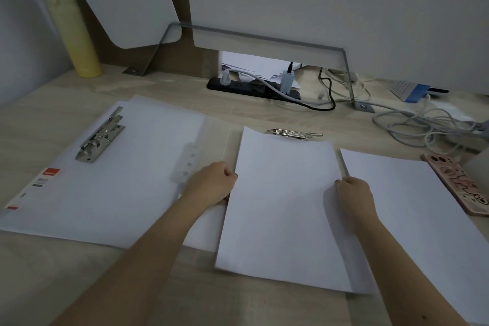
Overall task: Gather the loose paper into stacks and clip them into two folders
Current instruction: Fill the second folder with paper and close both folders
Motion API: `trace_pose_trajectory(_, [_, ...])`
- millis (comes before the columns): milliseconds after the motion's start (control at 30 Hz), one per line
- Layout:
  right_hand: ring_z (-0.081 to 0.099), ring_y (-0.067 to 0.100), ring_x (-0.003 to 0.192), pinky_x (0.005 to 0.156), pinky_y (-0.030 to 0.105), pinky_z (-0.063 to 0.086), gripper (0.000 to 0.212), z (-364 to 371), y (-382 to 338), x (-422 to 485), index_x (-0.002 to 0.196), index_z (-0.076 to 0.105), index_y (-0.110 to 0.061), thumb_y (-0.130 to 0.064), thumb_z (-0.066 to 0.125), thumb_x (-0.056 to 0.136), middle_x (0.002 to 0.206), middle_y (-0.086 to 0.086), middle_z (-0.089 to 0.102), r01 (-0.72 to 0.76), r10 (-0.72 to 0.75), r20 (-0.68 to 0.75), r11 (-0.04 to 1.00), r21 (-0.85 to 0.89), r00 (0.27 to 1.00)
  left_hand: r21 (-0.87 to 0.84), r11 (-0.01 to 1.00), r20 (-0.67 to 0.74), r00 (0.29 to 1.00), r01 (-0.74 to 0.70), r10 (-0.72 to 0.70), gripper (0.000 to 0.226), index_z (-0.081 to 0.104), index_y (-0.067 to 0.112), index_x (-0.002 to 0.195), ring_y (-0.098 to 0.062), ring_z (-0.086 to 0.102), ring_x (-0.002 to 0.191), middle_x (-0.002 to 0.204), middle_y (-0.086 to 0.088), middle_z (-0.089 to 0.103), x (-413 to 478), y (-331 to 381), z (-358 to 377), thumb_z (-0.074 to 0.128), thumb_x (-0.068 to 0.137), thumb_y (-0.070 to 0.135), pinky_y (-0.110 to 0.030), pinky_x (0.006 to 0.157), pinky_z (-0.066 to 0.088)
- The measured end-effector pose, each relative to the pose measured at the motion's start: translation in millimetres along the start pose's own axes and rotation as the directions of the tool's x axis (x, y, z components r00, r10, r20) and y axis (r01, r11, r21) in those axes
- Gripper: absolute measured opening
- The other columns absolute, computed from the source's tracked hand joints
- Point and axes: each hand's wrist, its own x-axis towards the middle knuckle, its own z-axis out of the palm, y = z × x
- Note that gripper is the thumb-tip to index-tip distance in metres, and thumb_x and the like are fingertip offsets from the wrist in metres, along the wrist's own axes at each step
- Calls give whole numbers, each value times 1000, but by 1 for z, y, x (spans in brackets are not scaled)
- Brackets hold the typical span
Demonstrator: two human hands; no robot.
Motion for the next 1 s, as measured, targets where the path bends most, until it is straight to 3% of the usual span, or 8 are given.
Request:
trace_pose_trajectory(133, [43, 28, 64, 52, 29, 27, 23, 7, -6, -3, 69, 40, -8, -13, 36, 91, 66, 5, 45, 66, -77, -52, 978, -196, 996, 224, 974, -33, 999, -18, 26, 21, 49, 19, 75, -18, 53, 84, 85, 3, 56, 3, 5, -9, 44, 93, 29, -27, 65, 37])
trace_pose_trajectory(200, [45, 30, 75, 62, 30, 30, 16, 10, -7, -6, 90, 47, -6, -17, 35, 93, 78, 8, 49, 77, -91, -49, 970, -230, 995, 248, 968, -13, 999, -25, 29, 22, 50, 18, 74, -19, 53, 85, 92, -1, 57, 5, 5, -10, 45, 92, 29, -29, 72, 39])
trace_pose_trajectory(333, [43, 28, 83, 74, 32, 30, 29, 10, -9, -7, 114, 48, -4, -22, 35, 95, 101, 16, 56, 87, -93, -14, 961, -263, 996, 240, 971, 57, 998, -11, -3, 27, 42, 23, 66, -18, 50, 85, 89, 1, 52, 6, 5, -16, 47, 92, 30, -28, 75, 37])
trace_pose_trajectory(500, [42, 26, 85, 75, 32, 29, 32, 8, -9, -3, 118, 47, -5, -25, 37, 96, 115, 17, 58, 89, -86, 22, 954, -285, 996, 230, 973, 90, 996, -11, -10, 26, 42, 24, 67, -18, 50, 85, 85, 3, 52, 8, 4, -19, 48, 92, 28, -26, 72, 35])
trace_pose_trajectory(767, [49, 31, 90, 76, 32, 30, 34, 11, -7, 1, 120, 46, -6, -28, 35, 96, 115, 18, 59, 82, -82, 13, 937, -339, 997, 230, 973, 64, 998, -17, 3, 28, 41, 23, 65, -19, 50, 83, 78, 5, 50, 7, 2, -16, 49, 91, 28, -27, 72, 36])
trace_pose_trajectory(867, [53, 37, 105, 80, 36, 33, 35, 14, -9, -1, 123, 44, -5, -26, 34, 97, 118, 21, 58, 81, -89, -6, 928, -363, 996, 251, 967, 50, 999, -33, 21, 29, 40, 25, 64, -17, 48, 85, 89, 3, 50, 7, 1, -14, 49, 92, 30, -28, 76, 37])
trace_pose_trajectory(1000, [52, 39, 109, 86, 38, 35, 36, 14, -10, -3, 126, 41, -4, -23, 33, 97, 121, 22, 57, 81, -95, -20, 922, -380, 995, 264, 963, 36, 998, -53, 45, 30, 38, 27, 64, -16, 45, 86, 95, 3, 45, 7, -1, -12, 49, 92, 33, -29, 79, 37])
